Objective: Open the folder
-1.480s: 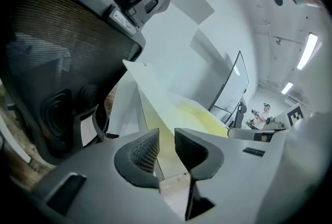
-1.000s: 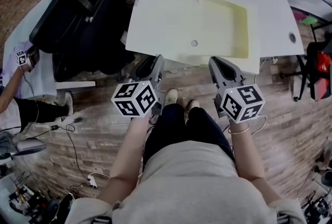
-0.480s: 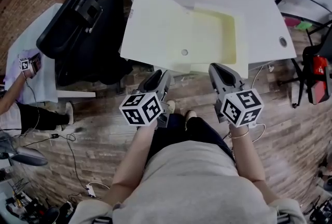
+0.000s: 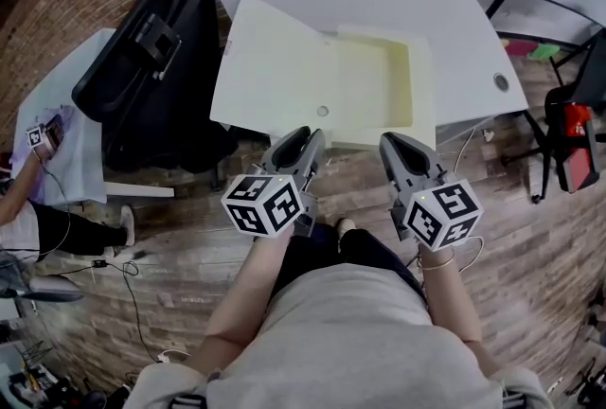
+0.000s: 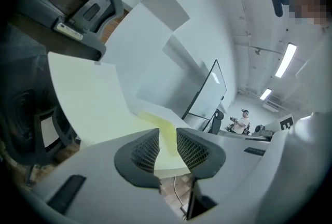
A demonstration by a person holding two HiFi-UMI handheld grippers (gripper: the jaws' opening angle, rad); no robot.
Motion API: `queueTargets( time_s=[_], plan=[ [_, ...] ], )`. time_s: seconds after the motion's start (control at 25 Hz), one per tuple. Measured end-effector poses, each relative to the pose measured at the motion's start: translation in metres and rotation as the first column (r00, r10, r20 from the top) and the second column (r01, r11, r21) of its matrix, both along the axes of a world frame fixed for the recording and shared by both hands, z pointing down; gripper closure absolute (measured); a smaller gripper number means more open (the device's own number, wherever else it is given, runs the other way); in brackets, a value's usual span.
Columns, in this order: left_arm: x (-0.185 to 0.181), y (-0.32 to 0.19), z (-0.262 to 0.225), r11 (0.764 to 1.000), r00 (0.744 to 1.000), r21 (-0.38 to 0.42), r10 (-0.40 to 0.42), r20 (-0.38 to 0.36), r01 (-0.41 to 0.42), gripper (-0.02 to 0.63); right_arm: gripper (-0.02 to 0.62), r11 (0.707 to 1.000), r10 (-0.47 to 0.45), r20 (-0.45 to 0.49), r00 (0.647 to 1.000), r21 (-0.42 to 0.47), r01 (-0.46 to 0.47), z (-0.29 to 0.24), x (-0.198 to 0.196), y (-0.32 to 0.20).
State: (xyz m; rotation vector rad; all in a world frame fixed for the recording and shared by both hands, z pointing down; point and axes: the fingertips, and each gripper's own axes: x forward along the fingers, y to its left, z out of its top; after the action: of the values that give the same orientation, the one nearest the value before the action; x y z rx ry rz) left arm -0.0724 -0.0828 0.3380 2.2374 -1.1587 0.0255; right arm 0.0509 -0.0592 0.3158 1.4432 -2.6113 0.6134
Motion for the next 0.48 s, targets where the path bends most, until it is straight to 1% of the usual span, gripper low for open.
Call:
queueTargets(
  time_s=[0.24, 0.36, 0.48],
  plan=[
    [0.027, 0.002, -0.022, 0.991, 0.994, 0.084, 0.104, 0.025, -0.106, 0.490, 0.574, 0.999, 0.017, 0.007, 1.000, 0.041, -0.018, -0.016, 0.006, 0.004],
    [0.038, 0.003, -0.031, 0.981, 0.987, 0.114, 0.154, 0.035, -0.157, 0.537, 0.574, 0.999, 0.020, 0.008, 1.000, 0.047, -0.020, -0.020, 0.006, 0.004],
    [0.046, 0.000, -0.037, 0.973, 0.982, 0.134, 0.186, 0.044, -0.190, 0.557, 0.574, 0.998, 0.022, 0.000, 1.000, 0.056, -0.022, -0.022, 0.005, 0.003]
  ],
)
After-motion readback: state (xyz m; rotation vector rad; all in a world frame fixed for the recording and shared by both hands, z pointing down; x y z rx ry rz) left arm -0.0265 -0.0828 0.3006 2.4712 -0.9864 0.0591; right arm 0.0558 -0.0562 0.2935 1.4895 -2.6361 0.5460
